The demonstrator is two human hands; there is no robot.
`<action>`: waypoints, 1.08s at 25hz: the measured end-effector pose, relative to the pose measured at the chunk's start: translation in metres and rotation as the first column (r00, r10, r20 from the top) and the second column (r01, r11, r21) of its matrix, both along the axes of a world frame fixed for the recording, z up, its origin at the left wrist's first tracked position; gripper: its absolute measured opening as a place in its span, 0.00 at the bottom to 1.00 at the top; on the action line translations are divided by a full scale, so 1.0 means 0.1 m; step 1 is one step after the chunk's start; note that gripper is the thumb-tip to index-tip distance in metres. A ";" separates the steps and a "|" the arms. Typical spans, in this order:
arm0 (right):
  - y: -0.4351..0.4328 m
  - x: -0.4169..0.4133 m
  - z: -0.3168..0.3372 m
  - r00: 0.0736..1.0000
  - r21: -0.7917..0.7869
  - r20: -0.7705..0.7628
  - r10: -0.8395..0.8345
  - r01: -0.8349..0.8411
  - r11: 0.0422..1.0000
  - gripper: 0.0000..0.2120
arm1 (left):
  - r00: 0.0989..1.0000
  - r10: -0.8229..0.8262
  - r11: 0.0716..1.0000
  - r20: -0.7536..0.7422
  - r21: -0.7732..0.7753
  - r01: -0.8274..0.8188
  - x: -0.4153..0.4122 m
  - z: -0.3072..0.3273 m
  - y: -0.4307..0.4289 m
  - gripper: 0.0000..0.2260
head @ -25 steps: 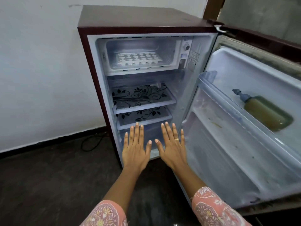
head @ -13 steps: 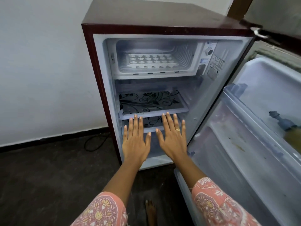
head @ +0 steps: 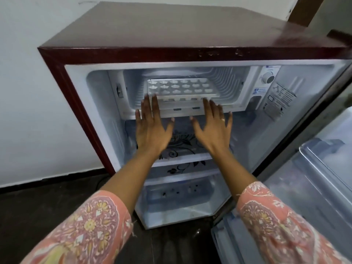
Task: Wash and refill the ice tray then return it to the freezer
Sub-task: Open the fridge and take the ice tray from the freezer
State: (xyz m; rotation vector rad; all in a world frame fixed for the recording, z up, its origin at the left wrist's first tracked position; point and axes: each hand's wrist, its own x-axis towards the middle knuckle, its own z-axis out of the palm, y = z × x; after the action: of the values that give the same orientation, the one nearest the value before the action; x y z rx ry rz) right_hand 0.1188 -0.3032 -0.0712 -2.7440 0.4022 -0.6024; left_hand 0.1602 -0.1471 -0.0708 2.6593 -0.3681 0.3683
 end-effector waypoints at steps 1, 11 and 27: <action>-0.09 0.12 0.04 1.000 0.002 -0.023 -0.020 0.021 1.000 0.34 | 1.000 0.008 1.000 0.011 -0.018 -0.008 0.13 0.04 -0.02 0.35; -0.60 0.82 0.09 0.994 0.277 -0.105 -0.038 0.066 0.959 0.30 | 0.964 0.150 0.948 -0.220 -0.245 -0.204 0.91 0.16 -0.17 0.40; -0.35 0.04 0.15 0.987 0.531 0.124 -0.107 0.025 0.847 0.24 | 0.977 0.011 0.833 -0.212 -0.538 -0.127 0.26 0.12 0.04 0.37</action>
State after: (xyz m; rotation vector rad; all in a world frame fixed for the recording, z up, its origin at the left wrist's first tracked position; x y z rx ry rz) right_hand 0.1227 -0.3381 -0.0565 -2.1499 0.5378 -0.6016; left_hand 0.1863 -0.1430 -0.0584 2.1144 -0.0780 0.1840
